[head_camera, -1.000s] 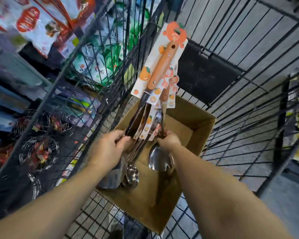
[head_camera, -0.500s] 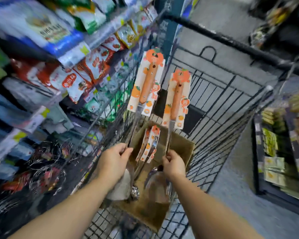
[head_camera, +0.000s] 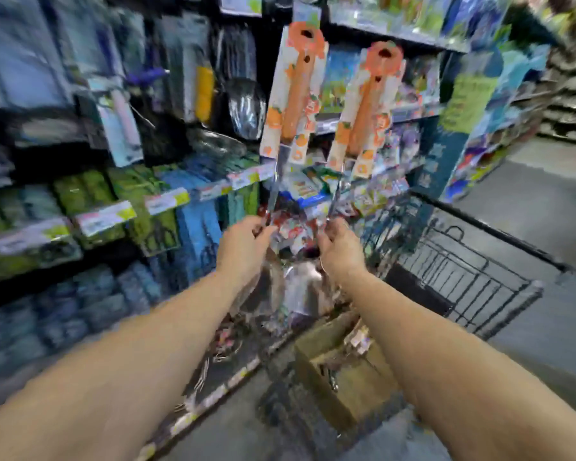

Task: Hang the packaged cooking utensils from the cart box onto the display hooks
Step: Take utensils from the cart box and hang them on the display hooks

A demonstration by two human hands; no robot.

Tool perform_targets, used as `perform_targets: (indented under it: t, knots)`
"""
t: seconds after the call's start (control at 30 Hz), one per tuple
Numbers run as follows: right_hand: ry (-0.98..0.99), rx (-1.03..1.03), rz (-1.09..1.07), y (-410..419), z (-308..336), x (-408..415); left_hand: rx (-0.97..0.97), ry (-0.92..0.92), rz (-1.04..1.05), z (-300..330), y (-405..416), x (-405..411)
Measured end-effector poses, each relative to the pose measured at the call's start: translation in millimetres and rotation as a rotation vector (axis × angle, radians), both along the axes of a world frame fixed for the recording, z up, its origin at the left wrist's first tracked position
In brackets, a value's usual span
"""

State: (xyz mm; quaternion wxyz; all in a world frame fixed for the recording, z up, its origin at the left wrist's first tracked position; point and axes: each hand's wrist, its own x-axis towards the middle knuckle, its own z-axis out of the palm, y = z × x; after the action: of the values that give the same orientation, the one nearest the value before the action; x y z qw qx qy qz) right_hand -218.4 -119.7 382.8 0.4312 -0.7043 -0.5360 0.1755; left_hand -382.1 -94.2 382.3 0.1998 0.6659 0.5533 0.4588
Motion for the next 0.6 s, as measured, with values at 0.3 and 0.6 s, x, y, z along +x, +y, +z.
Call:
perform_targets:
  t: [0.3,0.6]
  knots:
    - [-0.025,0.248,0.493,-72.5,128.4,-241.8,0.231,-0.08,0.391,120.8,-130.2,-229.5]
    - [0.035,0.451,0.836,-203.3,189.3,-531.4,0.364,-0.017,0.746,185.6,-321.4,-499.5]
